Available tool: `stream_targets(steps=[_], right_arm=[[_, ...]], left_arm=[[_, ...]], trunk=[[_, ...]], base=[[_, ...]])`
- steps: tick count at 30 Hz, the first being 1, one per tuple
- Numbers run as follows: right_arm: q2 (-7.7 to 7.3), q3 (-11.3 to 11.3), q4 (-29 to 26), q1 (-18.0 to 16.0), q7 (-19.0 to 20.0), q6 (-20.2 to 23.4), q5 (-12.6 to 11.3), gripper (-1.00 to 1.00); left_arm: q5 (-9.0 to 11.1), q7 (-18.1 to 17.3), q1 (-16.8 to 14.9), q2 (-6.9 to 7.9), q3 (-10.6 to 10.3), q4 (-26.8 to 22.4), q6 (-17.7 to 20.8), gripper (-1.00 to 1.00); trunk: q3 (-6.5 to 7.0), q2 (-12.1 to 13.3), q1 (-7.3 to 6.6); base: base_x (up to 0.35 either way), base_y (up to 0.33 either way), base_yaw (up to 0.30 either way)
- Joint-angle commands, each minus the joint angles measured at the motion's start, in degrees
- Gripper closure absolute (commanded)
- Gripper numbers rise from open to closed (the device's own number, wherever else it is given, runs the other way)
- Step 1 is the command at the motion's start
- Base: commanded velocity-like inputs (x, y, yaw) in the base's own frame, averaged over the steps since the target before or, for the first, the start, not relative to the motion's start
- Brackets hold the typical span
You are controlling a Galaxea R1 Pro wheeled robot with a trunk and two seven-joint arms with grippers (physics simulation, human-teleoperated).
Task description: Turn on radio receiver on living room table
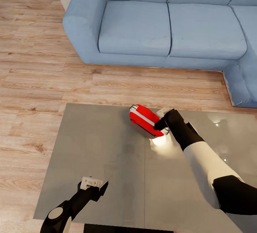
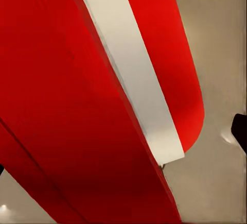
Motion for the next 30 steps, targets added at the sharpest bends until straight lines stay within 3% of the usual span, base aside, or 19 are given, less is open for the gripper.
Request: stream_targets(steps=[1,8,22,30], right_arm=[[0.01,0.17,0.02,0.0,0.01,-0.08,0.26,-1.0],[-0.26,4.76,0.08,0.0,2.1,-1.08,1.42,-1.0],[-0.28,5.3,0.08,0.0,2.42,-1.13,1.62,-1.0],[-0.21,5.31,0.08,0.0,2.42,-1.17,3.46,-1.0]], left_arm=[[0.0,0.0,0.0,0.0,0.0,0.0,0.0,-1.0],[0.0,0.0,0.01,-0.01,0.0,0.0,0.0,-1.0],[0.0,0.0,0.0,0.0,0.0,0.0,0.0,-1.0],[0.0,0.0,0.02,0.0,0.0,0.0,0.0,-1.0]], trunk=[[0.0,0.0,0.0],[0.0,0.0,0.0],[0.0,0.0,0.0],[0.0,0.0,0.0]], base=[[0.0,0.0,0.0],[0.0,0.0,0.0],[0.0,0.0,0.0],[0.0,0.0,0.0]])
